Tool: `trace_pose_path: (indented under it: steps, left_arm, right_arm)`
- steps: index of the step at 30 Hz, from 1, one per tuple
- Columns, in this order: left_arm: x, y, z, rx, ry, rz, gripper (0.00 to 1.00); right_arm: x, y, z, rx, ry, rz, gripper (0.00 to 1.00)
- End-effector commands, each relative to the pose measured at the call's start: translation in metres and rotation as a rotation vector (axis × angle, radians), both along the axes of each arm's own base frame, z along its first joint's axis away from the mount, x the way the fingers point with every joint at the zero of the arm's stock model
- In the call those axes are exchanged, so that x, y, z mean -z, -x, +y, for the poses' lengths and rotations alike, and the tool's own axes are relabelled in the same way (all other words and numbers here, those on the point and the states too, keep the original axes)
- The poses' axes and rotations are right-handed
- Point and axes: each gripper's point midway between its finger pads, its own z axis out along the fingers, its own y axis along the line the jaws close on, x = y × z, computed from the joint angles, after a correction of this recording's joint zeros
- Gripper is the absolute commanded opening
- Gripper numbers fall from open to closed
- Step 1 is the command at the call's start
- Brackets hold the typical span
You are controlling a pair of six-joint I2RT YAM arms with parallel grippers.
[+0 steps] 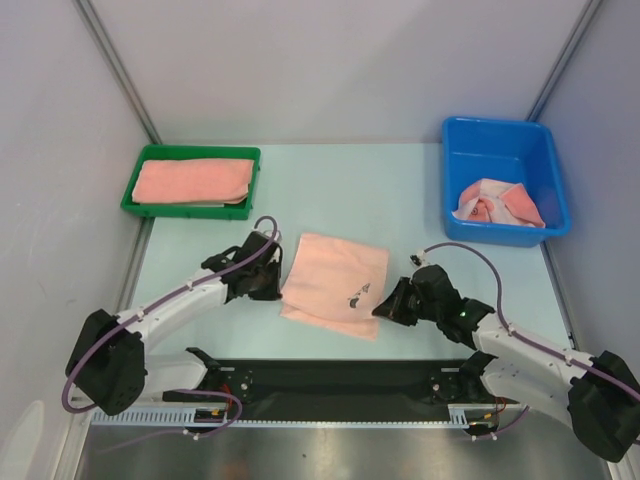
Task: Fold and stack the towels
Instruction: Fold the towel
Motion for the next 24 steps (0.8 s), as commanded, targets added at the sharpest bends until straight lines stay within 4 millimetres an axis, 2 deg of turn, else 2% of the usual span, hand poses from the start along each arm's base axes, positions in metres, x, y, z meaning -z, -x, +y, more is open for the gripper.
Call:
trace_pose_path:
  steps: [1, 2, 3, 6, 9, 12, 16, 18, 20, 22, 24]
  left_arm:
    - [0.003, 0.008, 0.004, 0.001, -0.007, 0.010, 0.00]
    - [0.007, 0.010, 0.003, 0.000, 0.007, 0.017, 0.00]
    - [0.017, 0.016, 0.006, -0.003, -0.004, 0.041, 0.00]
    - [0.024, 0.019, 0.008, -0.014, -0.018, 0.054, 0.00]
    - [0.026, 0.019, 0.011, -0.022, -0.040, 0.055, 0.00]
    - [0.030, 0.023, 0.009, -0.014, -0.041, 0.073, 0.00]
    - [0.023, 0.020, 0.005, -0.017, -0.022, 0.064, 0.00]
    - [0.002, 0.009, 0.000, -0.021, -0.004, 0.015, 0.00]
    - [-0.015, 0.006, 0.000, -0.027, 0.000, -0.002, 0.00]
    - [-0.031, 0.002, -0.004, -0.036, 0.028, -0.028, 0.00]
    - [-0.027, 0.007, -0.004, -0.045, 0.046, -0.019, 0.00]
  right_arm:
    - [-0.008, 0.007, 0.006, -0.002, -0.042, -0.003, 0.00]
    - [0.005, 0.013, 0.002, 0.010, -0.029, 0.021, 0.00]
    - [0.007, 0.016, 0.006, 0.003, -0.044, 0.021, 0.00]
    - [0.021, 0.023, 0.007, 0.006, -0.066, 0.042, 0.00]
    - [0.030, 0.027, 0.006, 0.001, -0.050, 0.050, 0.00]
    - [0.030, 0.026, 0.004, 0.008, -0.040, 0.038, 0.00]
    - [0.018, 0.022, 0.005, 0.003, -0.035, 0.010, 0.00]
    - [0.011, 0.021, 0.004, 0.002, -0.026, 0.005, 0.00]
    - [-0.014, 0.015, 0.010, -0.011, -0.062, -0.038, 0.00]
    - [-0.024, 0.017, 0.009, -0.019, -0.067, -0.048, 0.00]
    - [-0.027, 0.021, 0.009, -0.023, -0.075, -0.037, 0.00]
